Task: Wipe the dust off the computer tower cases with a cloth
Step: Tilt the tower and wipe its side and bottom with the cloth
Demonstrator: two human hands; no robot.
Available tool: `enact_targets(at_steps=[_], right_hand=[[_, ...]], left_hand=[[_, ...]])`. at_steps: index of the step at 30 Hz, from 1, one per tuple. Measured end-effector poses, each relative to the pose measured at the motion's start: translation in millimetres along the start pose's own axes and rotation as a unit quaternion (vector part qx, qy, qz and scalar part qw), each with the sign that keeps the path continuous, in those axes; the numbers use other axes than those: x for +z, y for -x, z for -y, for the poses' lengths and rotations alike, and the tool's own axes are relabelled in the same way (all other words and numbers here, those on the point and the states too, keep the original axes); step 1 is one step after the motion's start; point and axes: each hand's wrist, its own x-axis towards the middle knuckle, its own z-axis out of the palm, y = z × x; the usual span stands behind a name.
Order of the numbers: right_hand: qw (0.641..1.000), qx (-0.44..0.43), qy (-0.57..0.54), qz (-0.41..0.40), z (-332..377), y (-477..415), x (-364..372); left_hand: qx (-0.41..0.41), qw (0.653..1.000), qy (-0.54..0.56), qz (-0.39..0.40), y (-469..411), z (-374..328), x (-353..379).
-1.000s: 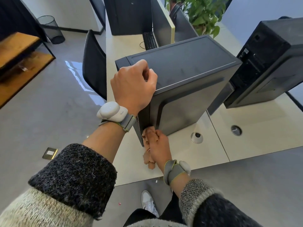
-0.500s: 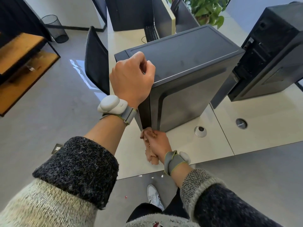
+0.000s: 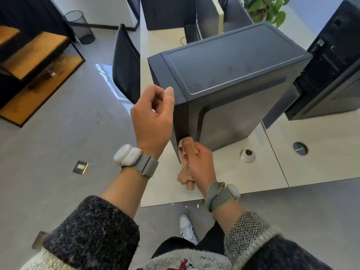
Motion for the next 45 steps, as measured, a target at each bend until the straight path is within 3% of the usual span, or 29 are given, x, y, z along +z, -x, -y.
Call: enact_targets(at_steps=[5, 8, 11, 13, 16, 18, 21, 24, 29, 35, 40, 45], right_hand=[[0.995, 0.047, 0.077, 0.042, -18.1, -5.7, 2.4], [0.992, 0.093, 0.061, 0.059, -13.6, -9.7, -0.8], [0.999, 0.016, 0.027, 0.033, -3.8, -4.1, -2.7], [0.998, 0.000, 0.056, 0.021, -12.4, -3.1, -4.4], [0.993, 0.108, 0.055, 0.013, -32.6, -15.7, -8.2], [0.993, 0.117, 0.023, 0.018, -25.0, -16.4, -10.7], [0.999, 0.044, -0.010, -0.011, -8.6, -11.1, -14.2], [0.999, -0.010, 0.026, -0.028, -14.8, -9.1, -11.5], [0.995, 0.069, 0.065, 0.012, -57.7, -37.1, -9.9], [0.996, -0.042, 0.072, -0.046, -22.3, -19.8, -16.1], [0.992, 0.091, 0.082, 0.003, -30.0, -28.6, -17.8], [0.996, -0.020, 0.076, -0.048, -23.5, -28.1, -30.4]], left_hand=[[-0.227, 0.970, 0.077, -0.048, 41.2, 42.2, 6.8], [-0.336, 0.940, 0.044, 0.035, 60.7, 64.1, 7.4], [-0.395, 0.911, 0.016, 0.115, 71.2, 82.5, 8.1], [-0.401, 0.902, -0.006, 0.160, 74.6, 89.3, 6.9], [-0.392, 0.892, -0.034, 0.222, 79.3, 94.6, 7.8], [-0.390, 0.887, -0.045, 0.245, 82.6, 98.1, 7.9], [-0.399, 0.882, -0.057, 0.245, 85.2, 107.3, 10.2], [-0.400, 0.878, -0.068, 0.255, 87.9, 110.3, 12.7], [-0.386, 0.875, -0.089, 0.280, 92.4, 112.2, 18.8], [-0.395, 0.865, -0.098, 0.294, 94.2, 118.5, 19.0], [-0.362, 0.890, -0.095, 0.258, 96.1, 112.6, 19.8], [-0.342, 0.905, -0.091, 0.238, 95.2, 112.5, 22.7]])
